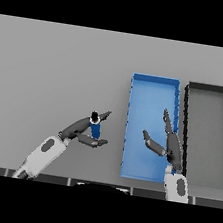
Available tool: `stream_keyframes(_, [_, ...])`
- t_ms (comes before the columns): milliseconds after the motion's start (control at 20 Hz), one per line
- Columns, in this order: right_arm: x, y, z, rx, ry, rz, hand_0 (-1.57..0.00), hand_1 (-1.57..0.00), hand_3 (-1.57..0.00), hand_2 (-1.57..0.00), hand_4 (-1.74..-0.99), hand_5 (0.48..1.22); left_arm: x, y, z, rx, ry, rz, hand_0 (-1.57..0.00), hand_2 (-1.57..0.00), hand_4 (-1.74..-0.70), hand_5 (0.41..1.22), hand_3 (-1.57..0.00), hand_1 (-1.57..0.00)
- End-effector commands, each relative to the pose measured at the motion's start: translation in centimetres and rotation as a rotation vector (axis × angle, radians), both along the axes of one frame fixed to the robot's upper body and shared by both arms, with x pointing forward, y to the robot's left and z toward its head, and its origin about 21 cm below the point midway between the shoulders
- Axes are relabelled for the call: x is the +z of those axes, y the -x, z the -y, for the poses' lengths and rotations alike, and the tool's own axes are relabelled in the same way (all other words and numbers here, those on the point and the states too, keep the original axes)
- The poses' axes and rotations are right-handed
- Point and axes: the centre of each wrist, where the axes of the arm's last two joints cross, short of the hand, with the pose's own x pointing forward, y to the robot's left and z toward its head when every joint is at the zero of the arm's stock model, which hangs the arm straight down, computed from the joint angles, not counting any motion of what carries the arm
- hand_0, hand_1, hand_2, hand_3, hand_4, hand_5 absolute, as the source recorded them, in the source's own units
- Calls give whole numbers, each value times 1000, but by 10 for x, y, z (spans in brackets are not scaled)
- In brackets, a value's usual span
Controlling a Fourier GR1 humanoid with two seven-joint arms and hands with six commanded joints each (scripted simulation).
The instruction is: Pick up the blue pipe and place it into the blue bin.
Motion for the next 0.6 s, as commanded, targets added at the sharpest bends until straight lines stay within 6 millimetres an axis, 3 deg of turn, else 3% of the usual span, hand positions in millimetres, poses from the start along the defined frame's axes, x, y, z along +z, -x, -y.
stream_keyframes(0, [0, -1, -1, -2, 3, -1, 1, 1, 1, 1, -1204, 605, 1, -2, 4, 5, 17, 2, 1, -39, -1240, 558, -6, -2])
stream_keyframes(50, [-2, 1, -1, -9, 14, -1, 1, 1, 1, 1, -1196, 603, 0, -4, 1, 12, 31, 0, 1, -110, -1267, 585, -43, -40])
stream_keyframes(150, [-1, -1, -1, -16, 0, -10, 1, 1, 1, 1, -1198, 605, -1, -3, 8, 26, 40, -6, -100, -357, -1317, 651, -215, -265])
stream_keyframes(250, [0, -2, -1, -8, 1, -9, 1, 1, 1, 1, -1196, 604, -4, 3, 13, 38, 87, -36, -504, -733, -1416, 856, -703, -677])
stream_keyframes(350, [-1, -2, -1, 0, -6, -7, 1, 1, 1, 1, -1195, 604, -3, 1, 21, 16, 67, -20, -888, -1035, -1526, 988, -1009, -999])
stream_keyframes(550, [0, -2, 0, -3, -1, 4, 1, 1, 1, 1, -1191, 602, -7, 6, 25, -8, 101, 29, -1291, -1351, -1647, 1125, -1272, -1337])
